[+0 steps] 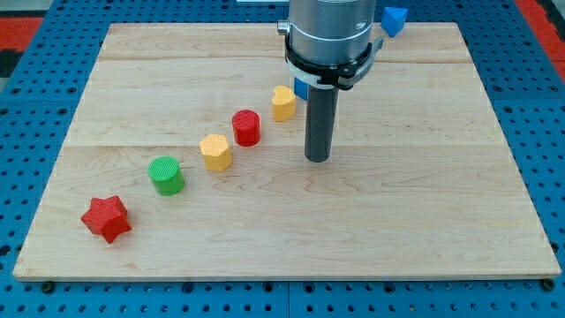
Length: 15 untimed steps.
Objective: Move red star to the green circle
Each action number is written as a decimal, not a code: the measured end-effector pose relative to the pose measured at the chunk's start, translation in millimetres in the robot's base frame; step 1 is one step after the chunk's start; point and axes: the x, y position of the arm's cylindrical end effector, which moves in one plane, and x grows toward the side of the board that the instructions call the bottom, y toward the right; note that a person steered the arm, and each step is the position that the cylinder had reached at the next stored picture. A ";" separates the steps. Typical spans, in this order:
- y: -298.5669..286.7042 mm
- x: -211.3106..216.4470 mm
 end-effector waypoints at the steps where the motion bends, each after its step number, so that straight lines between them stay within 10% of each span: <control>1: -22.7 49.8; 3: -179.4 150.0; 5: -336.7 128.1; 10: -244.3 123.8; 15: -244.1 23.8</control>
